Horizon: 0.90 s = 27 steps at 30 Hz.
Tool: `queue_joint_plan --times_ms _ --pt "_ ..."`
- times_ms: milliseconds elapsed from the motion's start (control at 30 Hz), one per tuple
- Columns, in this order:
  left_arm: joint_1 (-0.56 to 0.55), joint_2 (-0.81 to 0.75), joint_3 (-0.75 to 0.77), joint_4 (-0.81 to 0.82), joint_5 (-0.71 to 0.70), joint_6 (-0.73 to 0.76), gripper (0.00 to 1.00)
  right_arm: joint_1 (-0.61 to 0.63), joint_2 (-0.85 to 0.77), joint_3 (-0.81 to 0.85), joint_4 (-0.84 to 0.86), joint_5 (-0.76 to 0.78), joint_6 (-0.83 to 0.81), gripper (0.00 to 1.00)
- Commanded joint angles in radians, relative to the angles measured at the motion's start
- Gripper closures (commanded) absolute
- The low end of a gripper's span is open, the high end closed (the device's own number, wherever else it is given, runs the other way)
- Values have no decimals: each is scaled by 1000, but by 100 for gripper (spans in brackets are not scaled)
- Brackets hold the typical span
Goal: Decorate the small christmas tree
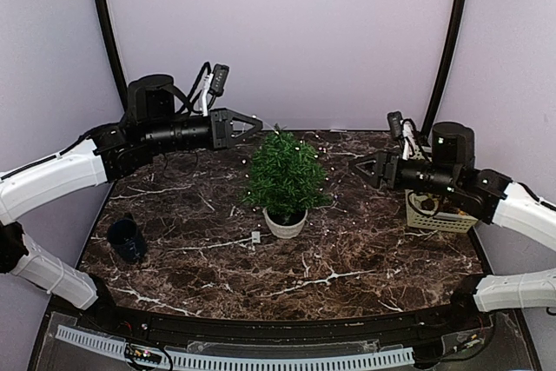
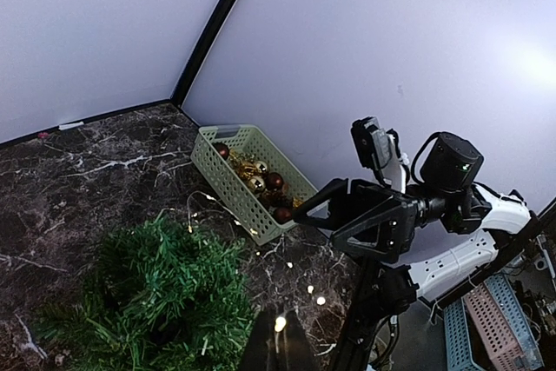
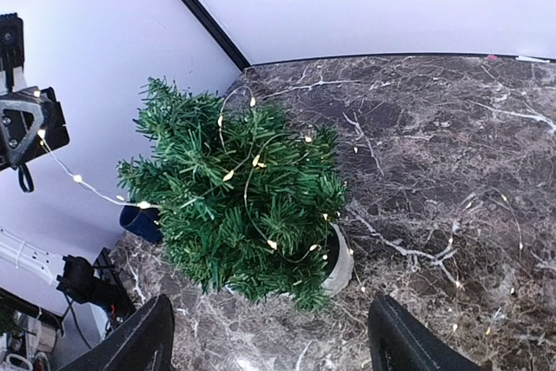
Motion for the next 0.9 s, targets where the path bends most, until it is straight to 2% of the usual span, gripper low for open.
queue_joint_plan --times_ms 0,467,500,567,700,867 --pt "6 -13 42 0 15 17 100 34 99 69 85 42 -57 25" --pt "9 5 64 -9 27 22 100 61 328 127 267 -13 -99 43" --pt "8 6 65 -9 27 22 100 61 339 132 275 -25 -97 46" --pt "9 12 70 -7 27 23 100 61 359 140 288 -39 -92 60" --pt "16 22 80 0 33 18 100 60 341 142 280 37 -76 99" --pt "17 45 98 25 58 5 100 55 251 150 215 212 -75 100"
